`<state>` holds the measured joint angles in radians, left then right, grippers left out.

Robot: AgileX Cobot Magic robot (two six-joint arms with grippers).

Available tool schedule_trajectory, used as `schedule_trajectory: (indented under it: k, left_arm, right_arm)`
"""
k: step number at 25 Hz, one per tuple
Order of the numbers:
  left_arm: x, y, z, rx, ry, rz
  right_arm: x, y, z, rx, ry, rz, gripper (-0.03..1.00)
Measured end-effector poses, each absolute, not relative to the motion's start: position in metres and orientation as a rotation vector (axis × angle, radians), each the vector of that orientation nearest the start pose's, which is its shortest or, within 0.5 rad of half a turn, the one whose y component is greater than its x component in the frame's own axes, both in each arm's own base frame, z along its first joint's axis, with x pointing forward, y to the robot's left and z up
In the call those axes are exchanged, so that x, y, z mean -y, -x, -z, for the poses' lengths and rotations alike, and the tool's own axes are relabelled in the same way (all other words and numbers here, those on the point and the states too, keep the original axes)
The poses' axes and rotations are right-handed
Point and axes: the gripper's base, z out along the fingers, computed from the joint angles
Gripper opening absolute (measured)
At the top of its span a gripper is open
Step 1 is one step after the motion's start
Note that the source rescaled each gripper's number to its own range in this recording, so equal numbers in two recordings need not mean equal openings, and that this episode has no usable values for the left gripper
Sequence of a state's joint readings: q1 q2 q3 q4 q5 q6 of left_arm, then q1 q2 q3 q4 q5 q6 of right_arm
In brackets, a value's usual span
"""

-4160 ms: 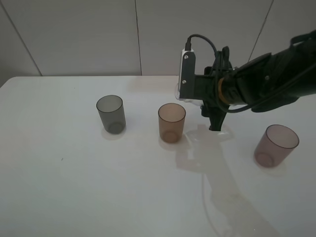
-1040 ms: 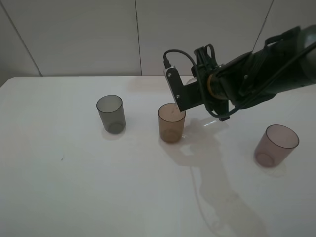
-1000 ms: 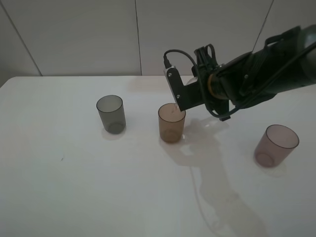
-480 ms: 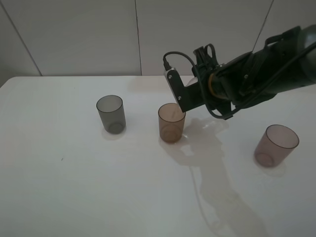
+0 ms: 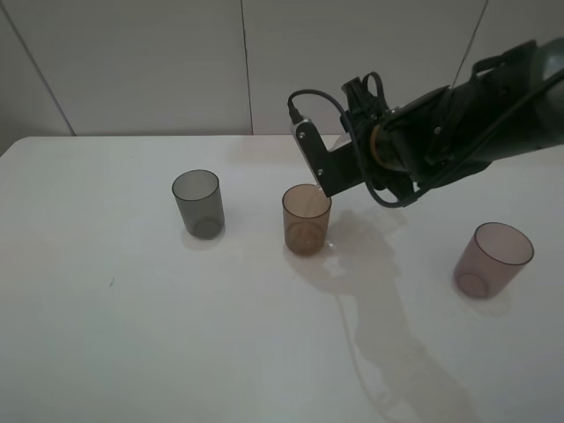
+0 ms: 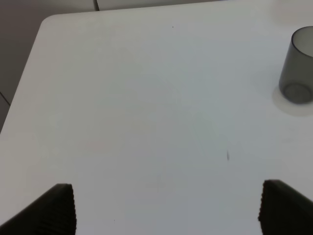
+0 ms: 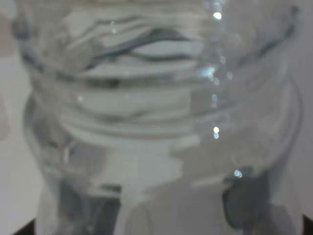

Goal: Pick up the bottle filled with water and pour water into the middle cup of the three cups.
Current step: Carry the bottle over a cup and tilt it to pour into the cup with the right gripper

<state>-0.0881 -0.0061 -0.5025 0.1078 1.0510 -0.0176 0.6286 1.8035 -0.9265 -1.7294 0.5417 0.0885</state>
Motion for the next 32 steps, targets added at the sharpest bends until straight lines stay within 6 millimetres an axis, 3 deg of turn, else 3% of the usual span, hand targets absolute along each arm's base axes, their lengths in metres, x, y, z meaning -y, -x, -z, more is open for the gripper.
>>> schedule_trajectory:
  k: [32]
  left_arm:
    - [-0.0090, 0.0052, -0.2791, -2.021, -0.066, -0.062]
  right_arm:
    - [-0.1797, -0.3151, -0.1831, -1.092, 2.165, 1.215, 0.00]
